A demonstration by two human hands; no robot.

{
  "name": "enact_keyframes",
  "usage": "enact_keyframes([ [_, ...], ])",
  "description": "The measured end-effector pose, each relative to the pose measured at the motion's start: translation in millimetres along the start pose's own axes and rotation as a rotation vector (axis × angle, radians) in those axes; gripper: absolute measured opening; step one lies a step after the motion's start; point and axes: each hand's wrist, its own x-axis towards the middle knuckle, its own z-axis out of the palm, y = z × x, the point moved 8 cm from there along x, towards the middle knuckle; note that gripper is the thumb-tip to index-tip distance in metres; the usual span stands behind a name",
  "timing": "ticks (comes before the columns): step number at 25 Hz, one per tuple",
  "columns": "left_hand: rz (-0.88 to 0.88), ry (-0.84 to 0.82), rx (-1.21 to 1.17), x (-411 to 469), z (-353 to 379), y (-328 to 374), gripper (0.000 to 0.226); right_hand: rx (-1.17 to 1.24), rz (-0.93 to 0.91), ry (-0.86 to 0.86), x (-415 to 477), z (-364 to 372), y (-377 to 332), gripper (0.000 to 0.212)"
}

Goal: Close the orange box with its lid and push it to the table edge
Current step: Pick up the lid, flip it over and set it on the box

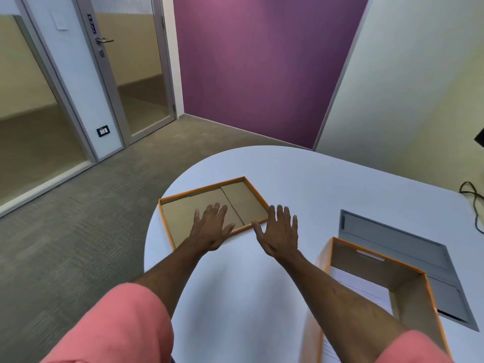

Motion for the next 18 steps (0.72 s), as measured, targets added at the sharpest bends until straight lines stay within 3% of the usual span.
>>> enact_keyframes([
  [10, -0.020, -0.140, -0.009, 83, 52, -117, 0.064, -0.061, 0.038, -0.156, 72, 128, -81, 0.073],
  [18, -0.047, -0.283, -0.005, 120, 126, -165, 0.070, -0.032, 0.115, -0.349, 103, 215, -89, 0.081],
])
